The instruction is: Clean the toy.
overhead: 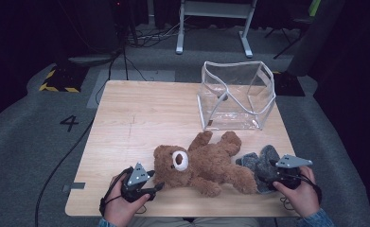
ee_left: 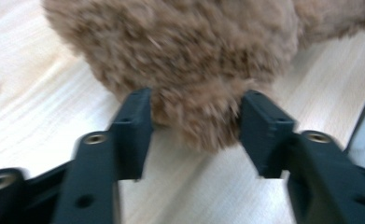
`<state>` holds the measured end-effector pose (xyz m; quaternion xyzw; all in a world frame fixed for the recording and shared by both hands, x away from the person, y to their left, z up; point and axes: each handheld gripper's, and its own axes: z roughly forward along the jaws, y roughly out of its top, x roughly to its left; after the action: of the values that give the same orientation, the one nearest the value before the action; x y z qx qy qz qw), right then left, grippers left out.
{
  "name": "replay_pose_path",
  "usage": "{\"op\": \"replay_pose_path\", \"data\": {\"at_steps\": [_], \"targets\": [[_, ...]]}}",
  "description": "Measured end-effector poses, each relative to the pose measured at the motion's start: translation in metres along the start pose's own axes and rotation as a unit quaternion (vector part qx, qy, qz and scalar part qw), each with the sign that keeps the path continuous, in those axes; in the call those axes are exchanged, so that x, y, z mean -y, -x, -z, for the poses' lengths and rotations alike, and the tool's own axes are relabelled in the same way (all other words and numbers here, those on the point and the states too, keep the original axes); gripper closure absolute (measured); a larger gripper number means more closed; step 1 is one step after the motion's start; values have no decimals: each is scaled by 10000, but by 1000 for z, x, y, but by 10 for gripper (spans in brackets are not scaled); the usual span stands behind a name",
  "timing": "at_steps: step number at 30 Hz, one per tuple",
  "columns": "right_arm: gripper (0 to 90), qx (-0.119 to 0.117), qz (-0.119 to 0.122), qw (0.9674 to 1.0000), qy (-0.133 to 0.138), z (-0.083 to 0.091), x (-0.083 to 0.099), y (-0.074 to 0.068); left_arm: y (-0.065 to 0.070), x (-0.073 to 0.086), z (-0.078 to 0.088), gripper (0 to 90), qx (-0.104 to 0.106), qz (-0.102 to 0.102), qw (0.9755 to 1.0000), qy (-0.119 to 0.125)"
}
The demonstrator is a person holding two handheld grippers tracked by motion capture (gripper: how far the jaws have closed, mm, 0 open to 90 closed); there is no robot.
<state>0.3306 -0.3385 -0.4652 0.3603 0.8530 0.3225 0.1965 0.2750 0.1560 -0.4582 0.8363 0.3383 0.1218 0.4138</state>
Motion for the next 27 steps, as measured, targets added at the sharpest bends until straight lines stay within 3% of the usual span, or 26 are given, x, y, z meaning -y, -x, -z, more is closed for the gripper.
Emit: {"op": "replay_pose_path", "data": {"at_steps": [1, 2, 6, 7, 11, 13, 15, 17, 18, 21, 22, 23, 27], "targets": [[230, 8, 5, 10000, -74, -5, 1, 1, -1, 0, 1, 419, -13, -23, 10000, 78], [225, -8, -45, 9993, -366, -15, 5, 1, -1, -1, 2, 365, -43, -67, 9999, 114], [248, -34, -79, 9988, -491, -21, 8, 2, -1, -4, 3, 325, -98, -155, 9995, 264], [379, -121, -160, 9985, -510, -20, 7, 5, -1, -6, 3, 321, -89, -193, 9993, 317], [690, -135, -91, 9979, -623, -17, 3, 9, -2, -11, -1, 313, -46, -272, 9989, 382], [722, -133, -90, 9976, -669, -16, 1, 10, -2, -13, -5, 313, -22, -275, 9989, 386], [751, -302, -171, 9984, -441, -8, -6, 11, -4, -16, -12, 326, 9, -322, 9989, 331], [751, -292, -101, 9995, -82, 6, -19, 7, -4, -18, -16, 322, 25, -344, 9990, 288], [751, -292, -101, 9995, -82, 6, -19, 7, -4, -18, -16, 322, 25, -344, 9990, 288], [750, -400, 163, 9981, 432, 33, -47, -6, -6, -19, -18, 321, 26, -281, 9991, 302], [750, -435, 282, 9971, 556, 40, -57, -12, -7, -19, -19, 322, 38, -249, 9991, 330], [749, -499, 630, 9940, 748, 51, -76, -24, -7, -19, -19, 321, 31, -259, 9991, 333], [747, -844, 1015, 9849, 1116, 61, -111, -55, -7, -19, -19, 322, 21, -263, 9992, 311]]}}
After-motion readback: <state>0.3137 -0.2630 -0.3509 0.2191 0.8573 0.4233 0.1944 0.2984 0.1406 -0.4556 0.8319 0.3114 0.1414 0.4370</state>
